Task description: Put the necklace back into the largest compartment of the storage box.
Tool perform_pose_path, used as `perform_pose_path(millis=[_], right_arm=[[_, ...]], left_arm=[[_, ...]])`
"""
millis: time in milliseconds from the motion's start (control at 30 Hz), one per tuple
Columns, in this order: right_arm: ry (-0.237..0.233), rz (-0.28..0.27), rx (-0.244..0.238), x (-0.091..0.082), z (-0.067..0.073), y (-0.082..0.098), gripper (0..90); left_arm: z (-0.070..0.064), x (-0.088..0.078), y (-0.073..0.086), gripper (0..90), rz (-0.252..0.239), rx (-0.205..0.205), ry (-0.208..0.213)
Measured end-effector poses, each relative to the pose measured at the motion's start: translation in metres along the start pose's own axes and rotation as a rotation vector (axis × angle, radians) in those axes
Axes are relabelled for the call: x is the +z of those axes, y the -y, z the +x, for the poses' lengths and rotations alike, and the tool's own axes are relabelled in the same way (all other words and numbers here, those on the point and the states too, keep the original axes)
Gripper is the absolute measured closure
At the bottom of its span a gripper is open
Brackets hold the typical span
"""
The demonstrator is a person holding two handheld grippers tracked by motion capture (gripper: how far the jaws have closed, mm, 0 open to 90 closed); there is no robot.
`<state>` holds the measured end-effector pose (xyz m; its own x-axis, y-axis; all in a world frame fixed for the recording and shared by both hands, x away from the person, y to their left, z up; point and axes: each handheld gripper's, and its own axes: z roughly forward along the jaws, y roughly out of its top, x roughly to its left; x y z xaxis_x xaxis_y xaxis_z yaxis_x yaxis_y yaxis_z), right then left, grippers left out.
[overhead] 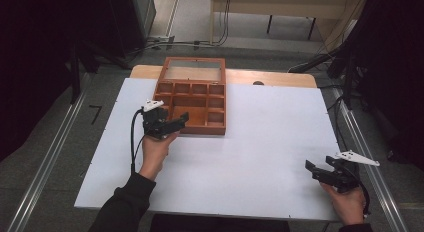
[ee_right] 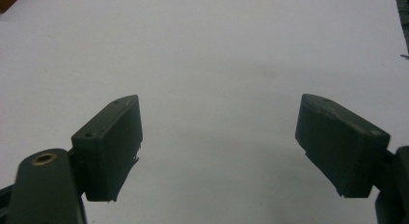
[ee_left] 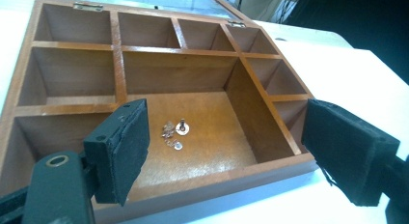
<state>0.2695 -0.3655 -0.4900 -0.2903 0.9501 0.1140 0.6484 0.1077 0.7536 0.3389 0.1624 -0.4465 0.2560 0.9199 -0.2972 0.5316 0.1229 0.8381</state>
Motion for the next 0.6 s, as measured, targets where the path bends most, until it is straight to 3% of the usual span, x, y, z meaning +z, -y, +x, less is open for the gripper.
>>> perform_pose_path(millis=[600], right_arm=[[-0.003, -0.001, -0.005, -0.001, 0.001, 0.0, 15.0]], left_arm=[[0.01, -0.031, 0.016, 16.3, -0.012, 0.007, -0.019]])
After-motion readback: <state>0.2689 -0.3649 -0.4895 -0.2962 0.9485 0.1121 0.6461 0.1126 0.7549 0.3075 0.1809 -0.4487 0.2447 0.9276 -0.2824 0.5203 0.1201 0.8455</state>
